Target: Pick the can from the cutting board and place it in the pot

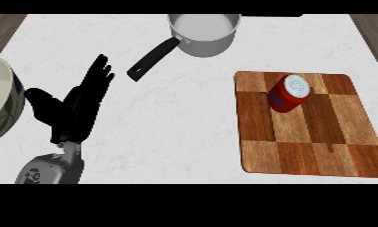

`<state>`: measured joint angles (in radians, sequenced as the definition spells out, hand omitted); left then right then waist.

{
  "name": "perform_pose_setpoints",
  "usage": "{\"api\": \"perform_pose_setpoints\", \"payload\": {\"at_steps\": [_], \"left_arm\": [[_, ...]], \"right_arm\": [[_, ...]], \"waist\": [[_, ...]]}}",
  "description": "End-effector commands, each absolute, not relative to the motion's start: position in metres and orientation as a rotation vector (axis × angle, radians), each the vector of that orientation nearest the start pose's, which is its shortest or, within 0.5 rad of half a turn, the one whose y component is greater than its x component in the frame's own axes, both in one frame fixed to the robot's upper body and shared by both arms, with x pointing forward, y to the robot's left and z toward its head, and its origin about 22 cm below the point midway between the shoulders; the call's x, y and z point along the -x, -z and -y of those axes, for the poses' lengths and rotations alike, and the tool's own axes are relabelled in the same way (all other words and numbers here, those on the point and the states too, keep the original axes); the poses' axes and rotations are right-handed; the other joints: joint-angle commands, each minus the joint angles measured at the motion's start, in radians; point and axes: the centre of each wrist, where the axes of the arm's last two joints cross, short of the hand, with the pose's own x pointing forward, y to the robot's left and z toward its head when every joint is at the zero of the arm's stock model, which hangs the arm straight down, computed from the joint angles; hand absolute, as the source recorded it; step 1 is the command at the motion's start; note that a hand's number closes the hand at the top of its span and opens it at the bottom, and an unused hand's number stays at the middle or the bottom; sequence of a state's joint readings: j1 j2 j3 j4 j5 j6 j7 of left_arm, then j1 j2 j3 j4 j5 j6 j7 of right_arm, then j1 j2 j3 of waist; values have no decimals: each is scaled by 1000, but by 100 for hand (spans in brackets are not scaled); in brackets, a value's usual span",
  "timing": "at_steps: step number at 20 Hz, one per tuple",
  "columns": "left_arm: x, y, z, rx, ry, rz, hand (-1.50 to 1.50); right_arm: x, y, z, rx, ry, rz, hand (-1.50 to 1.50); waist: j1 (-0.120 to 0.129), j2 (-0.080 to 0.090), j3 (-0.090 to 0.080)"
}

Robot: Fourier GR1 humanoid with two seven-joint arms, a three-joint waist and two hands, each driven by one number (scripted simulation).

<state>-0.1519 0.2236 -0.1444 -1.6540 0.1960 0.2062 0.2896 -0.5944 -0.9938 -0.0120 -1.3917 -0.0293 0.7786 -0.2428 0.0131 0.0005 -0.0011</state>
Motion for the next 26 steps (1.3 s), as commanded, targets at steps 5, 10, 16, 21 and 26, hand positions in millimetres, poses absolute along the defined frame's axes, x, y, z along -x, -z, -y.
{"api": "perform_pose_setpoints", "payload": {"at_steps": [5, 10, 16, 21, 26], "left_arm": [[-252, -64, -223, 4, 21, 1470, 0], [-273, -56, -238, -13, 4, 1467, 0], [-267, -72, -238, -29, 6, 1456, 0], [-259, -73, -237, -17, 18, 1473, 0], [-271, -51, -239, -20, 3, 1477, 0]], "right_arm": [[-334, -291, 371, 240, -1433, 1415, -150], [-352, -272, 333, 254, -1431, 1364, -150], [-340, -235, 335, 310, -1542, 1220, -150], [-333, -207, 326, 357, -1534, 1198, -150], [-347, -212, 310, 348, -1478, 1239, -150]], "waist": [[0, 0, 1], [-7, 0, 0], [-12, -1, 1], [-12, -2, 1], [-9, 0, 1]]}}
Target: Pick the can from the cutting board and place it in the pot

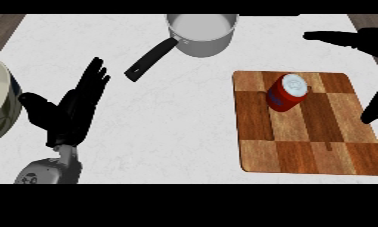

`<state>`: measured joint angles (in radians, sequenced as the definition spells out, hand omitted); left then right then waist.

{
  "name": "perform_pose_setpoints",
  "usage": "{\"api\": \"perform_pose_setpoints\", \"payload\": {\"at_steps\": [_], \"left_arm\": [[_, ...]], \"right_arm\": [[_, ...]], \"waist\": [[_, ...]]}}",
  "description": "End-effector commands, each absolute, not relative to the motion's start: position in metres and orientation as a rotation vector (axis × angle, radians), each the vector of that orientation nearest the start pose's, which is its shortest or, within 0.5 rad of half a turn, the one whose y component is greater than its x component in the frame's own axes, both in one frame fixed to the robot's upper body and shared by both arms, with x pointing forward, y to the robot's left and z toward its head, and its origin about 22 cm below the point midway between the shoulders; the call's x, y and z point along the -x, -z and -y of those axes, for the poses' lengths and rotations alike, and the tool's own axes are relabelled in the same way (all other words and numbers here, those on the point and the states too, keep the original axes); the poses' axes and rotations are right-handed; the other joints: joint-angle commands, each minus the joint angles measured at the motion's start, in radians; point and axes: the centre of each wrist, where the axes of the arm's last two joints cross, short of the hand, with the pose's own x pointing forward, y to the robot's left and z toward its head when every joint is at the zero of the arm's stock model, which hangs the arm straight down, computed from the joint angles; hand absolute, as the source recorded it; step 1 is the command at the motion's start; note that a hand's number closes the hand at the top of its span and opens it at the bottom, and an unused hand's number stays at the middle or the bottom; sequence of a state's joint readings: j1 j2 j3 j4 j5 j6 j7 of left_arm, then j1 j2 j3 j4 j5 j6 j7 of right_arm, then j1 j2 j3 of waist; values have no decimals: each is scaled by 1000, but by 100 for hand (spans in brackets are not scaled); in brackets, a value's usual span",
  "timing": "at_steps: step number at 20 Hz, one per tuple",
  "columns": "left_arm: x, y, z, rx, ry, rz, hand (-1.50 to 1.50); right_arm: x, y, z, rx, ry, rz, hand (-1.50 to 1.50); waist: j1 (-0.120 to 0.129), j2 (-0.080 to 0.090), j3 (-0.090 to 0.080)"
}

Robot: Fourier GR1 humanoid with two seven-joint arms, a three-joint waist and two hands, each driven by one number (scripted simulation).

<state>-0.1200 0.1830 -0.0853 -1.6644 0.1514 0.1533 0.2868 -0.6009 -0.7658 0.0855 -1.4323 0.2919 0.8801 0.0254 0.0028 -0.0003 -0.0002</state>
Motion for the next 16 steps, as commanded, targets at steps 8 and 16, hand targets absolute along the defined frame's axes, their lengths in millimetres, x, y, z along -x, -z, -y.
{"api": "perform_pose_setpoints", "payload": {"at_steps": [8, 16], "left_arm": [[-271, -70, -220, -32, 15, 1457, 0], [-271, -66, -232, -10, 15, 1467, 0]], "right_arm": [[-336, -215, 290, 345, -1449, 1237, -150], [-347, -197, 284, 444, -1457, 1140, -150]], "waist": [[-2, -1, 0], [2, 1, 0]]}}
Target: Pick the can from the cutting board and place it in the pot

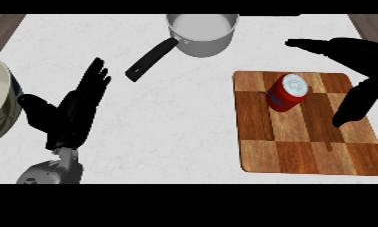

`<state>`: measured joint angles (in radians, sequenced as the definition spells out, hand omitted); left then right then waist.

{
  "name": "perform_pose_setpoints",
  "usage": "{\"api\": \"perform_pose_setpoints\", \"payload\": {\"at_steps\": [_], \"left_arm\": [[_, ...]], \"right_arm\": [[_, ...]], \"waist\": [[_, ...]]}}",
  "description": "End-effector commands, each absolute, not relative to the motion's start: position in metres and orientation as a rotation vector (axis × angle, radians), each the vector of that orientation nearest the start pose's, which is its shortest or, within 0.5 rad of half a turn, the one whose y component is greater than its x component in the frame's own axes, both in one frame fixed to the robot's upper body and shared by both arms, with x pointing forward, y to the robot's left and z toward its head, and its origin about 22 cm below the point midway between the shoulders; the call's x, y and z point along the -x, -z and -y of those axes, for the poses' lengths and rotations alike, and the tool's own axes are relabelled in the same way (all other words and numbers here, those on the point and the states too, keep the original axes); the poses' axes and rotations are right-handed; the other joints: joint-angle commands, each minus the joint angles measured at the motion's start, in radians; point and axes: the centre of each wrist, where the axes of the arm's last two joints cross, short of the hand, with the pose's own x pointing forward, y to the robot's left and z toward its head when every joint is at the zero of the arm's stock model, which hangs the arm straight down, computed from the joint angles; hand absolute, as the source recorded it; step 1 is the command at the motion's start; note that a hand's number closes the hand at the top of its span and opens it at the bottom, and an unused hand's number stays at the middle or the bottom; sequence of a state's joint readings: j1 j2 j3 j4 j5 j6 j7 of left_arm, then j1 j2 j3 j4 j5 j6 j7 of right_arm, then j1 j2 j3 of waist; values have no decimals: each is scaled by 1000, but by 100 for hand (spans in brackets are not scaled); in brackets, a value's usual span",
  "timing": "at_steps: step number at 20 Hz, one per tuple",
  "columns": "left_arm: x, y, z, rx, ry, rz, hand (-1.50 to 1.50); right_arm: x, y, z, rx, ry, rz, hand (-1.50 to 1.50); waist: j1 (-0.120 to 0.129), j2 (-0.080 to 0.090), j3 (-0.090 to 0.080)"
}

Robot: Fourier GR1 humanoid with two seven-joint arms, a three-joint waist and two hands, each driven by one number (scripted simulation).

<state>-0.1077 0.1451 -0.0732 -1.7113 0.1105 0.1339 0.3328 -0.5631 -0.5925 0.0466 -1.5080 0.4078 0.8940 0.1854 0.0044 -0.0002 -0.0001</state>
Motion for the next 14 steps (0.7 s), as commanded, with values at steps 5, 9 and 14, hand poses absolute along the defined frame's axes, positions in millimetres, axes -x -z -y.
{"api": "perform_pose_setpoints", "payload": {"at_steps": [5, 9, 14], "left_arm": [[-254, -71, -229, -19, 24, 1475, 0], [-272, -47, -226, -23, 9, 1482, 0], [-256, -64, -221, 4, 33, 1479, 0]], "right_arm": [[-350, -174, 272, 436, -1490, 1127, -150], [-344, -150, 261, 468, -1543, 1095, -150], [-358, -148, 260, 512, -1570, 998, -150]], "waist": [[2, 0, 0], [-3, 1, 0], [1, 0, 0]]}}
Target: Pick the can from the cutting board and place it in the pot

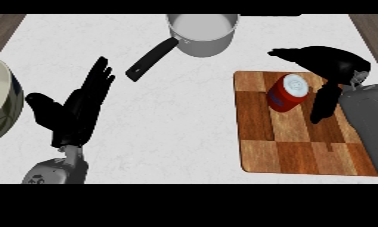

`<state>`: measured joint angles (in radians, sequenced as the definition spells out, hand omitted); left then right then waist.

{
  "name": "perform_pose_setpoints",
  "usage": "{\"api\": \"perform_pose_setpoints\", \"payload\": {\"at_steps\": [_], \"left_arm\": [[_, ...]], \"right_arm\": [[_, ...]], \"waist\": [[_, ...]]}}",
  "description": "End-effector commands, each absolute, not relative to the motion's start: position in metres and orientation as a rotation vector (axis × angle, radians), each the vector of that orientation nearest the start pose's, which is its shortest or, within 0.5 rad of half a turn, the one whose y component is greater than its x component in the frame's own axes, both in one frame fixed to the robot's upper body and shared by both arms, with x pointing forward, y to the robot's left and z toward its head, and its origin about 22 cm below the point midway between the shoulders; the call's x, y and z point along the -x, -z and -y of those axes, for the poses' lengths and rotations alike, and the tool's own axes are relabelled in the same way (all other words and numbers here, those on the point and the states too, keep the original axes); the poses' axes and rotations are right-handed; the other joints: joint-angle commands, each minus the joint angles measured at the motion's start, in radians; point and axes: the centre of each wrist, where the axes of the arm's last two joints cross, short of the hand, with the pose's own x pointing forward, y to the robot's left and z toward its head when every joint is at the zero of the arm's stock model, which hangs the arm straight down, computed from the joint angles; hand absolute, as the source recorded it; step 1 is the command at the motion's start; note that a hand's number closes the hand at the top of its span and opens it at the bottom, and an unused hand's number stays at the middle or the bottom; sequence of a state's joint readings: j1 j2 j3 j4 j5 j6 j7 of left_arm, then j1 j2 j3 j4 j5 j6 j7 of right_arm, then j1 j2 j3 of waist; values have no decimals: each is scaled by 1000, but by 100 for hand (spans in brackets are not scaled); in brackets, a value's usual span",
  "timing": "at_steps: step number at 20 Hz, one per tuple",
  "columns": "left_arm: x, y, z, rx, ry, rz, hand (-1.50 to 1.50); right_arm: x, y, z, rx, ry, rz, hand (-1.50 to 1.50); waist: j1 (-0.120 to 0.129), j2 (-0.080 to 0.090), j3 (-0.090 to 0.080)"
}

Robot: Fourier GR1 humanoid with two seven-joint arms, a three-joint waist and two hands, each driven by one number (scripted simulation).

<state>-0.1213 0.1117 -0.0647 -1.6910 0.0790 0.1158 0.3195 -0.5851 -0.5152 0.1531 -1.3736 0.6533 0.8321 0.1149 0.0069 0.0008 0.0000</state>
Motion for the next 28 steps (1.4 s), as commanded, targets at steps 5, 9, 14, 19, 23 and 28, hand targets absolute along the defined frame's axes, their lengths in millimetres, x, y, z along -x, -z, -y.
{"api": "perform_pose_setpoints", "payload": {"at_steps": [5, 9, 14, 19, 23, 28], "left_arm": [[-263, -57, -223, -8, 0, 1478, 0], [-265, -68, -239, -27, 21, 1496, 0], [-264, -58, -234, -17, 27, 1465, 0], [-274, -71, -226, -29, 13, 1488, 0], [-264, -71, -236, -22, 21, 1471, 0], [-263, -62, -241, -64, -18, 1451, 0]], "right_arm": [[-369, -137, 252, 509, -1603, 975, -150], [-356, -126, 246, 500, -1608, 963, -150], [-363, -116, 262, 381, -1574, 1147, 150], [-360, -95, 249, 412, -1618, 1134, 150], [-363, -134, 250, 388, -1577, 1210, 150], [-358, -69, 238, 753, -1001, 830, 150]], "waist": [[0, 0, 0], [-4, -1, 0], [-2, 0, 0], [-3, 0, 0], [-5, -2, 0], [-69, -19, -7]]}}
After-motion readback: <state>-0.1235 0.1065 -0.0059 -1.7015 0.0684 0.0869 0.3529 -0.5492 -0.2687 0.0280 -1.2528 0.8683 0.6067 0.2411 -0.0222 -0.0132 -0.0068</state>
